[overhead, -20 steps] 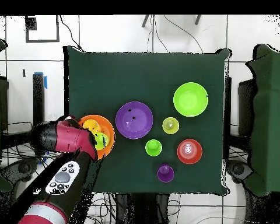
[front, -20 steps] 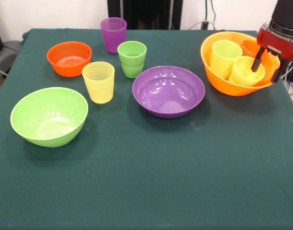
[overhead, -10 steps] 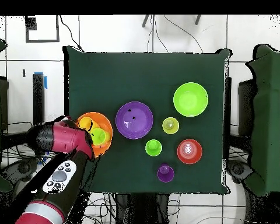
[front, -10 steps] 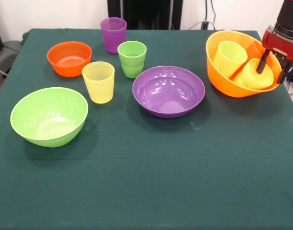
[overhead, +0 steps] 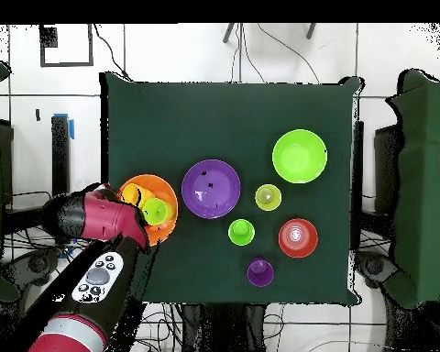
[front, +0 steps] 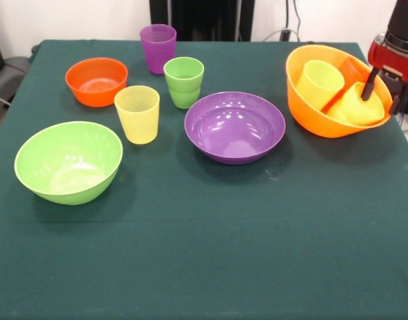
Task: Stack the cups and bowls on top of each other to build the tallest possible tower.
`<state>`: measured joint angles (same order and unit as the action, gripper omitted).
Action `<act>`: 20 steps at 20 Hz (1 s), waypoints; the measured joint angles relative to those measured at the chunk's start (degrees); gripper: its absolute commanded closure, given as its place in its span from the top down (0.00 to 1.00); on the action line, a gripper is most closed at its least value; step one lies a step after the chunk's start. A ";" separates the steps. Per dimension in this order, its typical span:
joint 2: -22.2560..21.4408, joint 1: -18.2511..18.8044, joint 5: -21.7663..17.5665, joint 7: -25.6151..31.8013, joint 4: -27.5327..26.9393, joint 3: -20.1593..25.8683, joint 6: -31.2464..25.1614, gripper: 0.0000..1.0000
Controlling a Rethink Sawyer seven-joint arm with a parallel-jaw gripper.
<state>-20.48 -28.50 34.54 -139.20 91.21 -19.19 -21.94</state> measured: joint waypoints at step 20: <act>-18.77 14.56 -4.82 0.00 13.55 6.21 -0.82 1.00</act>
<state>-39.25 -13.93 29.72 -139.20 104.76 -12.98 -22.76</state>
